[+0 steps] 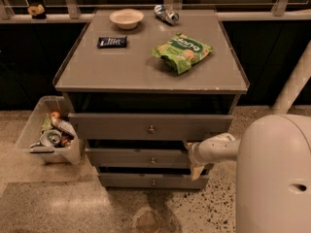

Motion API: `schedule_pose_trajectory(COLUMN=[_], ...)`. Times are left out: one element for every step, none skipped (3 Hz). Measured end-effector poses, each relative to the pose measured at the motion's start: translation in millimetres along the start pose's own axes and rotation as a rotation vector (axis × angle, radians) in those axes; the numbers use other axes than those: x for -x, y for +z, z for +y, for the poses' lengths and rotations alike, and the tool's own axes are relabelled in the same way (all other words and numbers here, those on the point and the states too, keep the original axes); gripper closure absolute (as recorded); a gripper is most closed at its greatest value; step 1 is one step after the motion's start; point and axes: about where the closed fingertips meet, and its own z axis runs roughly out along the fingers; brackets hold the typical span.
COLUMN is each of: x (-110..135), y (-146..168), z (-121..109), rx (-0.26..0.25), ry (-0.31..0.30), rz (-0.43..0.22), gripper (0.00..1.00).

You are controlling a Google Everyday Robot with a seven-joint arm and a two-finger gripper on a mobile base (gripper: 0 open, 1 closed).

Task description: Open middle drawer

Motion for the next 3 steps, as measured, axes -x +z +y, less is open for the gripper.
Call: schedule_pose_trajectory(x=[-4.3,-4.3,-4.3], y=[12.6,12.6,12.6], z=[10.9,10.9,10.9], rx=[0.009,0.009,0.009], ry=[0.020,0.020,0.020], rz=[-0.014,-0.014,-0.014], gripper=[0.00,0.00,0.18])
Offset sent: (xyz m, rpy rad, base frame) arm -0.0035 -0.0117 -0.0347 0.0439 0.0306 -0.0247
